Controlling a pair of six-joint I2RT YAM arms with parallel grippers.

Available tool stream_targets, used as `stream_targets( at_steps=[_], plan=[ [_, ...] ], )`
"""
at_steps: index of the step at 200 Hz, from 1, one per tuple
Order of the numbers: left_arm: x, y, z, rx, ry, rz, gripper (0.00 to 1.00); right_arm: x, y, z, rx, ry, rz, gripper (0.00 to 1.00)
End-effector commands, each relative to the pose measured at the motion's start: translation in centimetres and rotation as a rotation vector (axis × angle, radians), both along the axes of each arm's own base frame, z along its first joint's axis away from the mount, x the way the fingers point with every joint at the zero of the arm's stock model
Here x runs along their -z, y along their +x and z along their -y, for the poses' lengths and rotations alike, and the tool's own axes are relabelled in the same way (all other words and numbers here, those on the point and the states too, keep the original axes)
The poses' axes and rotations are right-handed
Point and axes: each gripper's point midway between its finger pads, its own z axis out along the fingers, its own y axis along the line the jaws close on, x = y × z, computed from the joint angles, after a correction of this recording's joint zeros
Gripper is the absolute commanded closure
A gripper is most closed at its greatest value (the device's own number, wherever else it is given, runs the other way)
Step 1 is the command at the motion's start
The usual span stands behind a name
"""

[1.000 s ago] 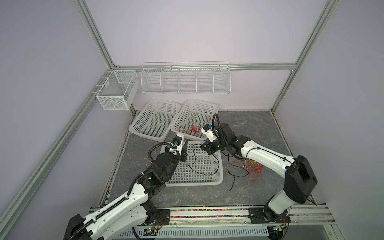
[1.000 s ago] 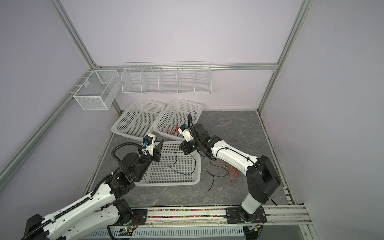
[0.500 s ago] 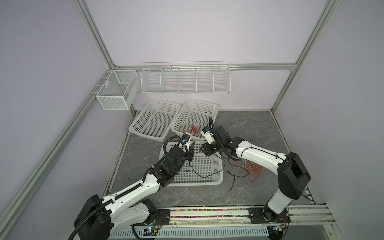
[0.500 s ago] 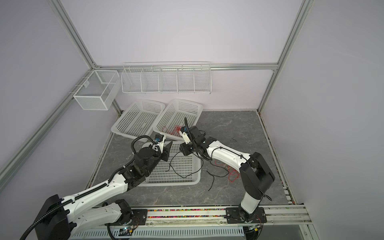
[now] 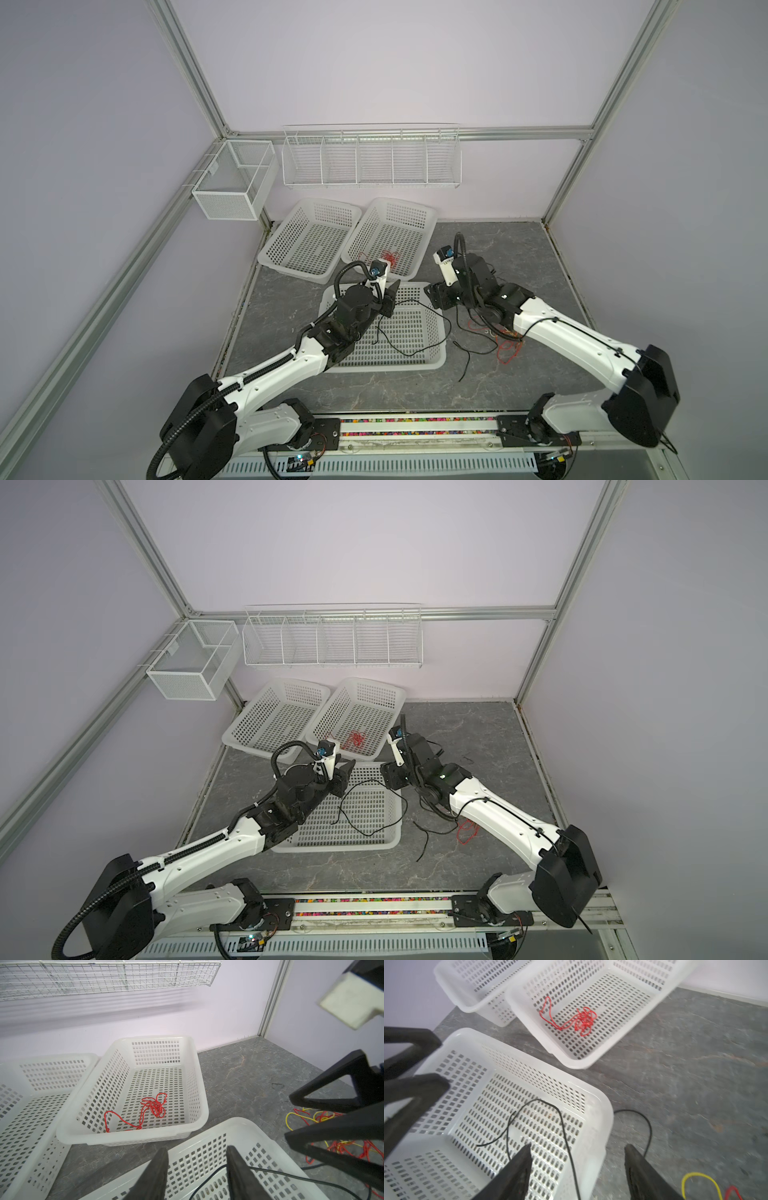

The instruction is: Untangle the cables

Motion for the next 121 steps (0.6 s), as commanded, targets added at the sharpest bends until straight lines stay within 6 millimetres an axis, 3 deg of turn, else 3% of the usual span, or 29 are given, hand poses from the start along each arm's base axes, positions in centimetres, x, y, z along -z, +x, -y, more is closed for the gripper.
stream_targets(
  at_steps=[1, 26, 38, 71, 98, 121],
  plan=[
    [-1.2, -0.3, 1.1, 0.060, -0.041, -0.009, 0.53, 1.8, -1.7, 4.0, 0.097, -0.035, -0.063, 0.27],
    [-1.3, -0.6, 1.6, 0.091, -0.052, -0.010, 0.50, 3.2, -4.2, 5.3, 0.062, -0.047, -0.108, 0.27],
    [-1.4, -0.6, 1.9, 0.105, -0.057, -0.009, 0.50, 5.3, -5.9, 5.8, 0.040, -0.058, -0.158, 0.27],
    [-1.7, -0.3, 2.5, 0.114, -0.071, -0.012, 0.50, 7.6, -8.8, 6.9, 0.024, -0.038, -0.223, 0.28],
    [-2.0, -0.1, 2.6, 0.109, -0.100, -0.004, 0.50, 9.1, -10.0, 7.5, 0.034, -0.034, -0.258, 0.29],
    [-1.9, 0.0, 2.8, 0.111, -0.107, -0.008, 0.50, 10.2, -10.5, 6.7, 0.013, -0.001, -0.286, 0.31]
  ],
)
